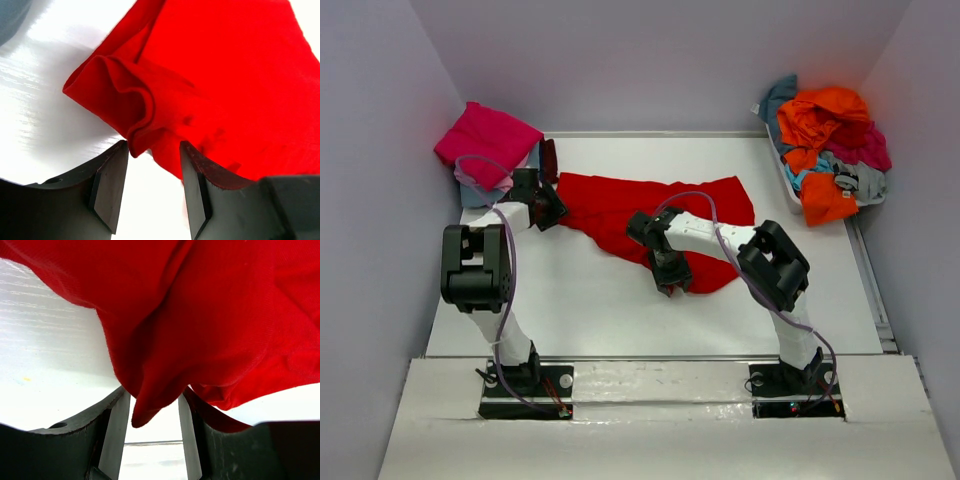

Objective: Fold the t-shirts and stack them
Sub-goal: Fold the tshirt

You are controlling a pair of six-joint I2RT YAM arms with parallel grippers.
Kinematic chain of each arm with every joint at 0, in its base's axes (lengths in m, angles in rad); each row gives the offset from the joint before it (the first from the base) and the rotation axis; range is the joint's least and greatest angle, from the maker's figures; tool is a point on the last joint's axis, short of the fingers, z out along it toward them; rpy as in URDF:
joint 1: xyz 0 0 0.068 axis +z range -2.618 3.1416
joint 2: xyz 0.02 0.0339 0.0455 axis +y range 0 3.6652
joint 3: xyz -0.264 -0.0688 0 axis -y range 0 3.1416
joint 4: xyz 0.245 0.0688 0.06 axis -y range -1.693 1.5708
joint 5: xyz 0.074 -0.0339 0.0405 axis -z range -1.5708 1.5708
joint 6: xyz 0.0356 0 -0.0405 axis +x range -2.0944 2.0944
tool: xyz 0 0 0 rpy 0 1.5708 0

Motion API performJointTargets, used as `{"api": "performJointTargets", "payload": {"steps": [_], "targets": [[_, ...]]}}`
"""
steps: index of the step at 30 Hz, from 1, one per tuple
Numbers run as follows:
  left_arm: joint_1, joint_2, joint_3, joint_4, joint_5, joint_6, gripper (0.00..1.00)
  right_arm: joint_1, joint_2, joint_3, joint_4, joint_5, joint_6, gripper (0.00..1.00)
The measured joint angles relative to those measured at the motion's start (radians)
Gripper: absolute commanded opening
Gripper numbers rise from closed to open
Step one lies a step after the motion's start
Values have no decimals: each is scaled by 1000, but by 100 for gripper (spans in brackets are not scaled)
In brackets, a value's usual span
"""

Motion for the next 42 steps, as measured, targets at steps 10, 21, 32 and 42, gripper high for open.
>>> {"api": "performJointTargets", "payload": {"steps": [10,21,32,42], "targets": [[0,24,0,0,1,-1,53,0,0,0,0,0,0,49],[11,24,0,0,-2,-1,43,0,0,0,0,0,0,49],[11,24,1,0,-9,-5,6,0,0,0,-1,0,0,49],[11,15,1,-5,-21,-5,6,0,0,18,-29,6,13,50]]}}
